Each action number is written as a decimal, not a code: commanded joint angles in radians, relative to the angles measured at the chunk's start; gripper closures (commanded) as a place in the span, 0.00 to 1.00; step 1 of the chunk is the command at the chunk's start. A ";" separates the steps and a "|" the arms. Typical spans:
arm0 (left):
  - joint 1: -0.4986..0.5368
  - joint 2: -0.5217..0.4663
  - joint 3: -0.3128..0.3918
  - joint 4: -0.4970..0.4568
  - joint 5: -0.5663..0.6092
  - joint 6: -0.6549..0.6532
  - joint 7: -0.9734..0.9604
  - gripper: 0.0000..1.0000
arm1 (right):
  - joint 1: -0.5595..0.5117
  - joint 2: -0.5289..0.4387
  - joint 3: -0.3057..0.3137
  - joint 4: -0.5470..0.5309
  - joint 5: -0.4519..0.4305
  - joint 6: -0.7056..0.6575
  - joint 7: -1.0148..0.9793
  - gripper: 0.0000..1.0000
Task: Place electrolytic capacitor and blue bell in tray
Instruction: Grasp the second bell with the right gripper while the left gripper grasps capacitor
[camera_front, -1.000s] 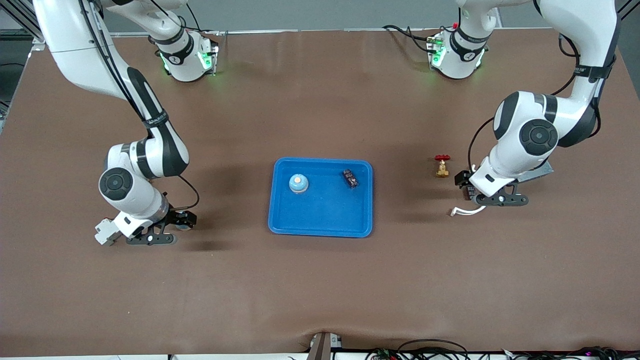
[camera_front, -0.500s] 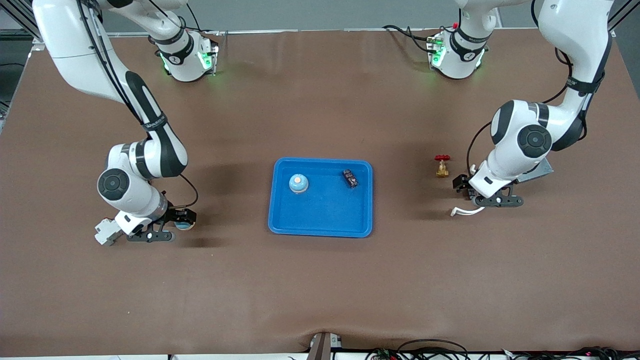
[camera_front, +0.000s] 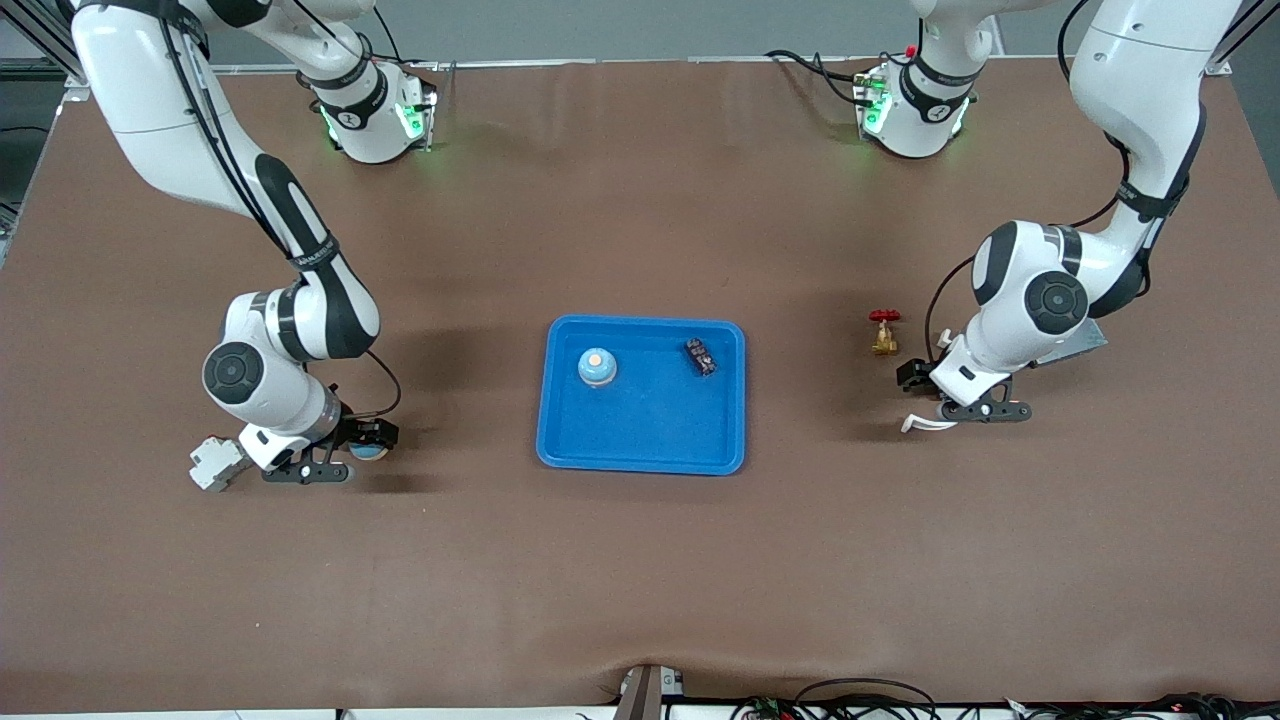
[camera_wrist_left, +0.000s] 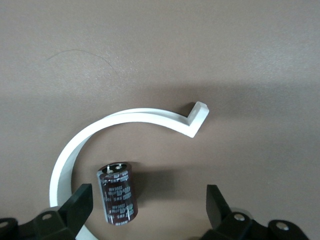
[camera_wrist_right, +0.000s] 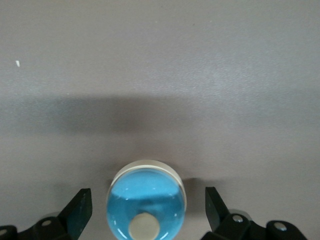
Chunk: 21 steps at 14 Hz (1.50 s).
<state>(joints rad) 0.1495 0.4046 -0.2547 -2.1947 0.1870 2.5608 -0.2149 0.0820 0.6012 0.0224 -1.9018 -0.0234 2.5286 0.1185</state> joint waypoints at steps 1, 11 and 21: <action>0.025 0.017 -0.001 0.010 0.015 0.012 0.009 0.00 | -0.024 -0.001 0.024 -0.003 0.016 0.007 -0.022 0.00; 0.030 0.048 -0.001 0.013 0.015 0.013 0.009 0.00 | -0.034 -0.014 0.043 0.000 0.036 -0.010 -0.086 1.00; 0.030 0.057 0.000 0.016 0.014 0.013 0.006 0.34 | 0.099 -0.035 0.175 0.115 0.036 -0.139 0.447 1.00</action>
<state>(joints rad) 0.1729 0.4495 -0.2534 -2.1875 0.1870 2.5638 -0.2149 0.1239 0.5775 0.1972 -1.8144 0.0001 2.4161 0.4465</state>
